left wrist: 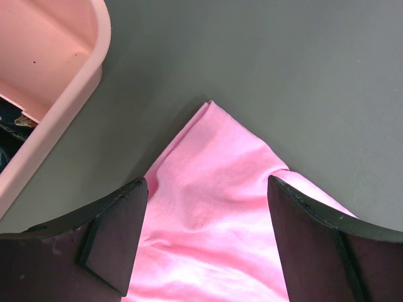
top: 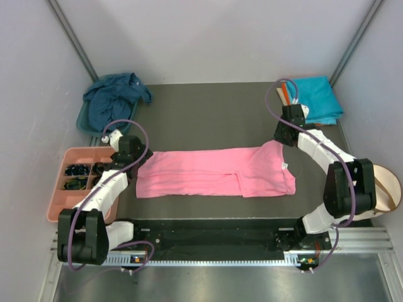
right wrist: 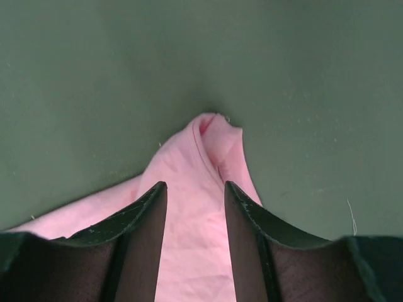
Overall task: Fold and stack the t-shirts
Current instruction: Fold the other side of the tshirt into a rectangle
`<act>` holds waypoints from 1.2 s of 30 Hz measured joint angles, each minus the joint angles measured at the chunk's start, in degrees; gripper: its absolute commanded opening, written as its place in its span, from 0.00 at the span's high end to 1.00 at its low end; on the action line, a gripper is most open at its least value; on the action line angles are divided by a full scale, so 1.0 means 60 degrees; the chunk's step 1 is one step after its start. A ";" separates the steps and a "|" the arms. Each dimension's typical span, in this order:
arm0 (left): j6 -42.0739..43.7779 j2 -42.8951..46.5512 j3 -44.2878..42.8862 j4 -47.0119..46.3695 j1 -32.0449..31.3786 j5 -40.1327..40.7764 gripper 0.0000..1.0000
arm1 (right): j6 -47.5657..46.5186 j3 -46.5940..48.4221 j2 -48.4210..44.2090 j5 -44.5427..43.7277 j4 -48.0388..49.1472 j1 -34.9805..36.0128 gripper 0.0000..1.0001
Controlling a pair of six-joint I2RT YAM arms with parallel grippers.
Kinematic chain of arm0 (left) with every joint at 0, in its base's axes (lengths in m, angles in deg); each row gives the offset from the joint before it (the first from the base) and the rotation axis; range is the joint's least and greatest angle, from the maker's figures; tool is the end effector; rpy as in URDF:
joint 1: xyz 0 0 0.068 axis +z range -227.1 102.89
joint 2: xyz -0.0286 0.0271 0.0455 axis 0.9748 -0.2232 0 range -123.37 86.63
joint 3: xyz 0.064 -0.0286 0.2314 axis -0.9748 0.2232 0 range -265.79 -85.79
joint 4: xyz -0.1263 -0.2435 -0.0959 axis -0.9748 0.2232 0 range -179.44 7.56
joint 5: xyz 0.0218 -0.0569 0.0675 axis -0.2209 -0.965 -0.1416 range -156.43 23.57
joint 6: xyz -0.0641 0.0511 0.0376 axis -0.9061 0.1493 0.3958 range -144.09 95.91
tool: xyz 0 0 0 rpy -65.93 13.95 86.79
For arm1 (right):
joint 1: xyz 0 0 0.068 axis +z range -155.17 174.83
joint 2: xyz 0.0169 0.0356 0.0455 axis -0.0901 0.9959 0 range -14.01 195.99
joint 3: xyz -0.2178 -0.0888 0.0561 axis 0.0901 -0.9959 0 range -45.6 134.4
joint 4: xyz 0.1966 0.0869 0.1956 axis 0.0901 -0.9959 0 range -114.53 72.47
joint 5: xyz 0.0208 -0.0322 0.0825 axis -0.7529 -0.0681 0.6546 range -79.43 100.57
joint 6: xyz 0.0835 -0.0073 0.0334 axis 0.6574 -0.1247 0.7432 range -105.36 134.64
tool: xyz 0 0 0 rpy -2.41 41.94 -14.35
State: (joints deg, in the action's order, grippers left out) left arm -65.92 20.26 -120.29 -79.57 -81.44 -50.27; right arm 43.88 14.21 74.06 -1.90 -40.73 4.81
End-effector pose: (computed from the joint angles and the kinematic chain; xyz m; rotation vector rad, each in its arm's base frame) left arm 0.3070 -0.0008 0.1305 -0.8631 2.0957 -0.1018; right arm 0.3761 0.0485 0.1479 0.4997 2.3886 0.0350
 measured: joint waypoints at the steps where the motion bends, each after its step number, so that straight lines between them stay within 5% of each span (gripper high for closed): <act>1: 0.0000 0.0000 0.0000 0.0011 0.0000 0.0004 0.19 | -0.0036 0.0109 0.0102 0.0033 0.0047 -0.0080 0.58; 20: 0.0007 0.0157 -0.0022 0.0142 0.0000 0.0335 0.18 | -0.0189 0.1490 0.2226 0.0630 0.0430 -0.0455 0.59; 36: 0.0007 0.0171 -0.0022 0.0153 0.0000 0.0463 0.19 | -0.0193 0.1206 0.2208 0.0601 0.0408 -0.0506 0.62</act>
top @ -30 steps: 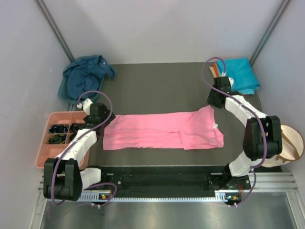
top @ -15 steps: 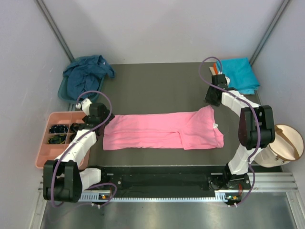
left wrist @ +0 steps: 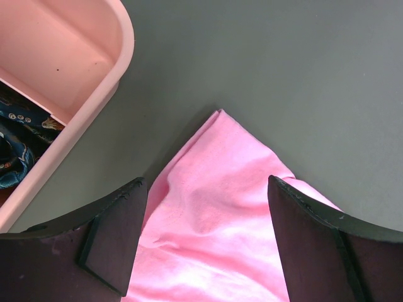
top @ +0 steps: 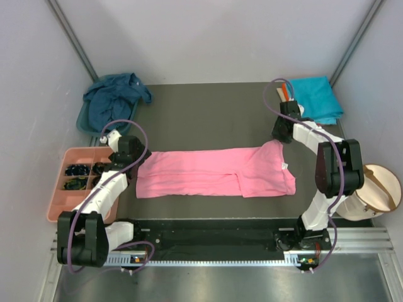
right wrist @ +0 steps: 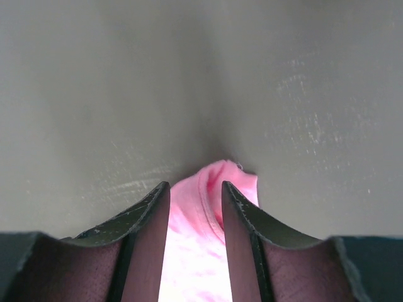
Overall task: Fold and stack the t-shirts
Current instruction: Fold the other side of the tshirt into a rectangle
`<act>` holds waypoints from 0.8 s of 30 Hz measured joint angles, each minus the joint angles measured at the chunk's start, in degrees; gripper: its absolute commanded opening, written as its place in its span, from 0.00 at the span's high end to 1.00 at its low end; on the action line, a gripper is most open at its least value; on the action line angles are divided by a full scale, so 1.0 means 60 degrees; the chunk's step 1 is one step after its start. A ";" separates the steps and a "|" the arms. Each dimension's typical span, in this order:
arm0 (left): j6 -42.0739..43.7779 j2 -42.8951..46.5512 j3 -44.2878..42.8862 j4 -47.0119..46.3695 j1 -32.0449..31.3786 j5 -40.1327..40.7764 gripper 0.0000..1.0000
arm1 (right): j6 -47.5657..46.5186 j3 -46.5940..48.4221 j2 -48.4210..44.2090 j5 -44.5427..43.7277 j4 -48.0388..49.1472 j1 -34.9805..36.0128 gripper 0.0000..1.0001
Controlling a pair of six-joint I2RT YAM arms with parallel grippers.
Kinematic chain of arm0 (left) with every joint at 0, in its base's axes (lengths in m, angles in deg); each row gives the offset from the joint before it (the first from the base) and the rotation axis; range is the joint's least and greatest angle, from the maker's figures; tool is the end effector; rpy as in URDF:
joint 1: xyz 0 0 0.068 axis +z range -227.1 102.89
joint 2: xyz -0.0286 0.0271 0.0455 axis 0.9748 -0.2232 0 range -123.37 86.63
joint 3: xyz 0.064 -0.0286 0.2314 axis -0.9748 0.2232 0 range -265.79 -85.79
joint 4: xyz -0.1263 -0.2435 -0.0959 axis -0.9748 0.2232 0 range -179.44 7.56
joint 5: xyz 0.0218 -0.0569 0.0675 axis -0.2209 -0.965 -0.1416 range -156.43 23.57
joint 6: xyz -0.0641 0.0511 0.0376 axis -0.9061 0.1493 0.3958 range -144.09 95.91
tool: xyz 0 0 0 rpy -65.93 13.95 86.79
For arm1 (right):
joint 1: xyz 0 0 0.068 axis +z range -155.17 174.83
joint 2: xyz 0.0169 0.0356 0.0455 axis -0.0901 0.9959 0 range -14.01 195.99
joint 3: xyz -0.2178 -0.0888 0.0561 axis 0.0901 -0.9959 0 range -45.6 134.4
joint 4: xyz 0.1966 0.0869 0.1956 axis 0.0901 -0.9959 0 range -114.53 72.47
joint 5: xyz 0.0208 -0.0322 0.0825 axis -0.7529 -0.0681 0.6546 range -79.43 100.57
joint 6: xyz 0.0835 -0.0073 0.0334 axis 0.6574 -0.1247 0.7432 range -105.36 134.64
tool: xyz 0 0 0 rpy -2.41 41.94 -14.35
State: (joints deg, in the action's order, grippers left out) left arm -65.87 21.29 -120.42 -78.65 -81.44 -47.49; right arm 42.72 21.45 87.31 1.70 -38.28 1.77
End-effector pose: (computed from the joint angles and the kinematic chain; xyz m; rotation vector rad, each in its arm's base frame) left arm 0.3048 0.0031 0.1354 -0.8792 2.0696 -0.0515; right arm 0.4139 0.0379 0.1091 0.5216 2.4604 0.0522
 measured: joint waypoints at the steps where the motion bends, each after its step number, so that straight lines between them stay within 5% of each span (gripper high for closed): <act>1: 0.0000 0.0000 0.0000 0.0000 0.0000 0.0000 0.19 | 0.0004 -0.0055 -0.0011 0.0000 -0.0011 0.0000 0.62; 8: 0.0000 0.0000 0.0000 0.0004 0.0000 0.0000 0.18 | 0.0004 -0.0517 -0.0313 0.0022 -0.0055 0.0000 0.63; 20: -0.0004 0.0011 0.0000 0.0007 0.0000 0.0000 0.18 | -0.0004 -0.0750 -0.0696 0.0127 0.0015 -0.0036 1.00; 24: -0.0004 0.0058 0.0000 0.0007 0.0000 0.0011 0.18 | 0.0011 -0.0750 -0.0696 0.0178 0.0022 -0.0073 1.00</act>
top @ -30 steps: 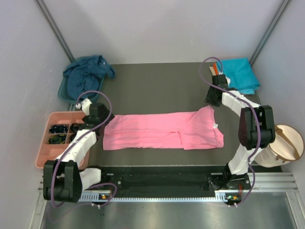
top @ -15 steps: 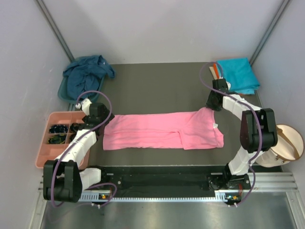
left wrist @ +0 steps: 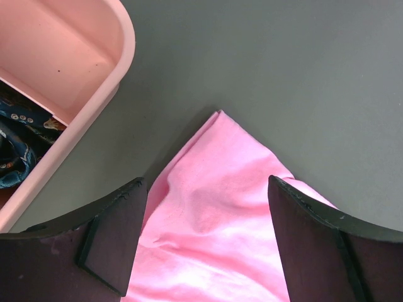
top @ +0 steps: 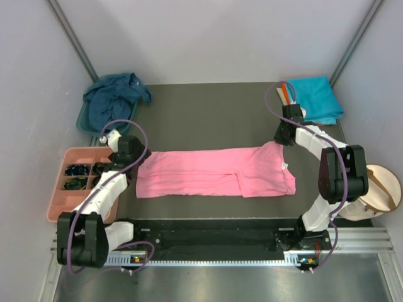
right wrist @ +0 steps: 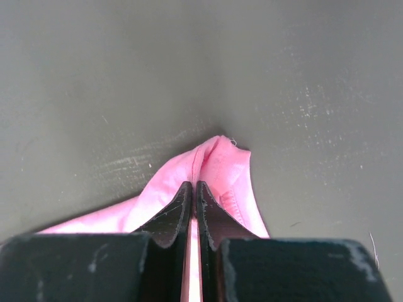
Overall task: Fold and stack the t-shirts
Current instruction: Fold the other side of the tshirt into a rectangle
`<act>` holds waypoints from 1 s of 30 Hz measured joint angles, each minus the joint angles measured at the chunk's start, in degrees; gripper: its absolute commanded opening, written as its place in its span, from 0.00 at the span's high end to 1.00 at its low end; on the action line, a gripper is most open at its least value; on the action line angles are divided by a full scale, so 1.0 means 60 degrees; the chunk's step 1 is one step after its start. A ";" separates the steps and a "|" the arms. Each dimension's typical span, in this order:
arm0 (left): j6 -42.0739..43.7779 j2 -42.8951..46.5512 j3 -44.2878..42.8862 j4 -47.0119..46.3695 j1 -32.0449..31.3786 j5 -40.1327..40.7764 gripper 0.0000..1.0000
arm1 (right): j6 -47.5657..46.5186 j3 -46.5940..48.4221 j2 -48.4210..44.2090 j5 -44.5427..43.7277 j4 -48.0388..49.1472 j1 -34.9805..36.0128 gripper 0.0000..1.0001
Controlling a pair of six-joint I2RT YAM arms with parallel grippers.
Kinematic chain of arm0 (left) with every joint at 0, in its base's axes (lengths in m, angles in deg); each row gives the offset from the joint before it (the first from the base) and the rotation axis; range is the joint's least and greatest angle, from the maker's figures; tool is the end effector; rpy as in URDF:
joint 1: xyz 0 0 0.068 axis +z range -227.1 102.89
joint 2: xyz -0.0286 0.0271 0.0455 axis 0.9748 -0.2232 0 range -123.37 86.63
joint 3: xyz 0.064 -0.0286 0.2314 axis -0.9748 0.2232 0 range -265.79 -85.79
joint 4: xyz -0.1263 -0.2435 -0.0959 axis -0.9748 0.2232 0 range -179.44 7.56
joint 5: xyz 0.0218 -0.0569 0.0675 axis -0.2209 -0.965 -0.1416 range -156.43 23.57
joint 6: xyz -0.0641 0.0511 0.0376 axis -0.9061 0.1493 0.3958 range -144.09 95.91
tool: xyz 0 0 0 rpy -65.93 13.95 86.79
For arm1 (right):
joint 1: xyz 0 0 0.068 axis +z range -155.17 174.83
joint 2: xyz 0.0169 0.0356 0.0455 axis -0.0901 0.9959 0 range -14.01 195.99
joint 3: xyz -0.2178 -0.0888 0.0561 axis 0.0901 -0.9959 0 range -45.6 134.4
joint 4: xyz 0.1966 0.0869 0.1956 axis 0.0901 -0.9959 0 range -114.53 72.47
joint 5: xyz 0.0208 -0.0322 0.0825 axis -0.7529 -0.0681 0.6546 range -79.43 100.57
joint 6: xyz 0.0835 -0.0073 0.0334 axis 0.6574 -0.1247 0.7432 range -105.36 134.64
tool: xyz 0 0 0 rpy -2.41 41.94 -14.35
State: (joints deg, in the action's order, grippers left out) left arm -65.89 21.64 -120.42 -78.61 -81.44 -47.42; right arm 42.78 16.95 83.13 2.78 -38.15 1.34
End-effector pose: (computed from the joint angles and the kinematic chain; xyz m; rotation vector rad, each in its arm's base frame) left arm 0.3046 0.0032 0.1371 -0.8792 2.0639 -0.0531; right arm 0.3965 0.0342 0.1098 0.5260 2.4674 0.0712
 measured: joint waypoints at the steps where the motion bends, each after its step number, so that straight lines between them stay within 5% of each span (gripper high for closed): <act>1: 0.0000 0.0000 0.0000 0.0004 0.0000 0.0015 0.18 | 0.0004 0.0000 0.0000 0.0015 0.0000 0.0000 1.00; 9: 0.0076 -0.0146 -0.0044 -0.0098 0.0000 0.0142 0.19 | 0.0000 0.0000 0.0000 0.0095 0.0007 -0.0015 1.00; 17: 0.0204 -0.1512 -0.0317 -0.0637 0.0004 0.0200 0.36 | 0.0004 0.0000 0.0000 0.0259 0.0011 -0.0051 1.00; 30: 0.0313 -0.2499 -0.0594 -0.1191 0.0004 0.0495 0.45 | 0.0004 0.0000 0.0000 0.0317 0.0007 -0.0051 1.00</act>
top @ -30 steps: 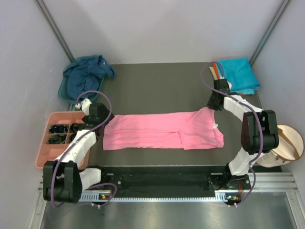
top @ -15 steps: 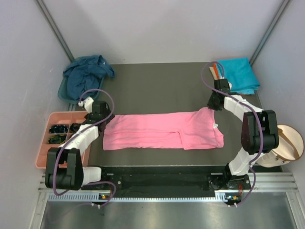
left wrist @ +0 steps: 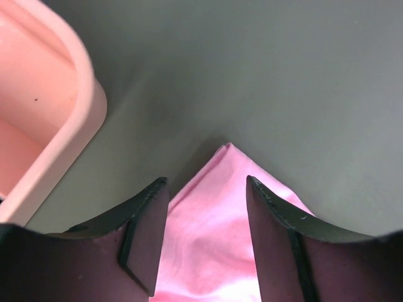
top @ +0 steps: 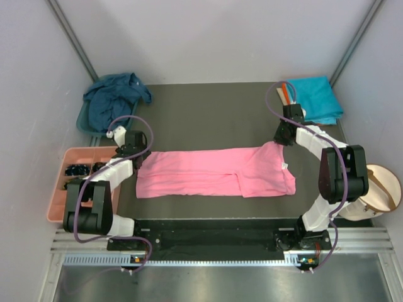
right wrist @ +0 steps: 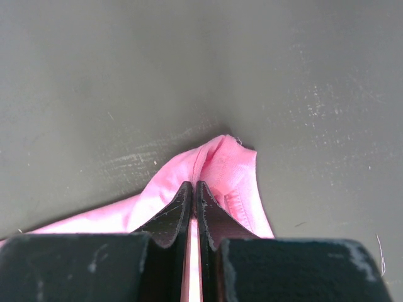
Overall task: Fold and stack the t-shirts
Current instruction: Fold the other side of the tshirt into a rectangle
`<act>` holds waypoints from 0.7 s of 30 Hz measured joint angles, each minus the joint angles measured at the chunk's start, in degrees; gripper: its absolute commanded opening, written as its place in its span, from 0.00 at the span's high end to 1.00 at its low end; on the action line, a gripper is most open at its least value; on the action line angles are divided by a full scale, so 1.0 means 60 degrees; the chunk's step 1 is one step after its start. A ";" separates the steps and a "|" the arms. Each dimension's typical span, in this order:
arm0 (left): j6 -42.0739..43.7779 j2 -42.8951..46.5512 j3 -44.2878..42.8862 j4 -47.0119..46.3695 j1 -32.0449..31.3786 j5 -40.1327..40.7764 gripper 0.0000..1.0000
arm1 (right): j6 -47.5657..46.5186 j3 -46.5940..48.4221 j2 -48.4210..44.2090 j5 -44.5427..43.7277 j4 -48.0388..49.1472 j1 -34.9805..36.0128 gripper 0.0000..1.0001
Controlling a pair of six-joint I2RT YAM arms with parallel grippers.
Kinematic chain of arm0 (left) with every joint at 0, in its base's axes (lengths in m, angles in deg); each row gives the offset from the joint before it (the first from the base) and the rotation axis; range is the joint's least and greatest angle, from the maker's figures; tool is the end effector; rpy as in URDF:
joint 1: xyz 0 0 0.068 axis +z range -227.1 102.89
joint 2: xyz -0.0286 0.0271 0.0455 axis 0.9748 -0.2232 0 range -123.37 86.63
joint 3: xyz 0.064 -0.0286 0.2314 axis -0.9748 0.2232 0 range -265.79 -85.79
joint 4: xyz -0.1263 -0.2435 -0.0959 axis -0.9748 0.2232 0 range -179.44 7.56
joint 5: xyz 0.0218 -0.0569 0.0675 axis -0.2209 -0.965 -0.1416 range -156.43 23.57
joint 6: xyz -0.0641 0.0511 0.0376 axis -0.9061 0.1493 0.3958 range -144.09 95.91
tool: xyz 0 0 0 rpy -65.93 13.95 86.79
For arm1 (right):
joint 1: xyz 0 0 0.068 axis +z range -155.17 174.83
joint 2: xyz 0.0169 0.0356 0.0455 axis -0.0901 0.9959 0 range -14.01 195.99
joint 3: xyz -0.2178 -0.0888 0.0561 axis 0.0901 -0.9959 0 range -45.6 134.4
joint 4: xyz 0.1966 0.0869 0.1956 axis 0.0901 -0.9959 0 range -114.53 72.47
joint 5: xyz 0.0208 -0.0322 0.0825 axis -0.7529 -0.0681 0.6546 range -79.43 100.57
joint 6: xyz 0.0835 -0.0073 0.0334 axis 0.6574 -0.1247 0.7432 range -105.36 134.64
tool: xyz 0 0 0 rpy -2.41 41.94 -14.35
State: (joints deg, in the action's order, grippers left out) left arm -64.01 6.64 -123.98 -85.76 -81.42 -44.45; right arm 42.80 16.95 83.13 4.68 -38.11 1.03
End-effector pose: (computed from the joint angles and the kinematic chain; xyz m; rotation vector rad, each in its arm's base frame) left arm 0.3311 0.0053 0.0967 -0.8721 2.1216 0.0590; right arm 0.3967 0.0348 0.1096 0.5218 2.4755 0.1099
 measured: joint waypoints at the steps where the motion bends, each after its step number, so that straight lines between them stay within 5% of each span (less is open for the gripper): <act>1: 0.0004 -0.0084 -0.0018 -0.0047 0.0000 0.0007 0.48 | 0.0000 0.0000 0.0000 0.0000 0.0000 0.0000 1.00; 21: -0.0022 -0.1421 -0.0339 -0.0601 0.0018 -0.0109 0.51 | -0.0004 0.0000 0.0000 0.0000 -0.0004 0.0000 1.00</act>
State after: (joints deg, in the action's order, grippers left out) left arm -64.14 -1.88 -126.02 -89.36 -81.31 -45.11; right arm 42.78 16.95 83.13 4.68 -38.13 1.03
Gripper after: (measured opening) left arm 0.500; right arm 0.014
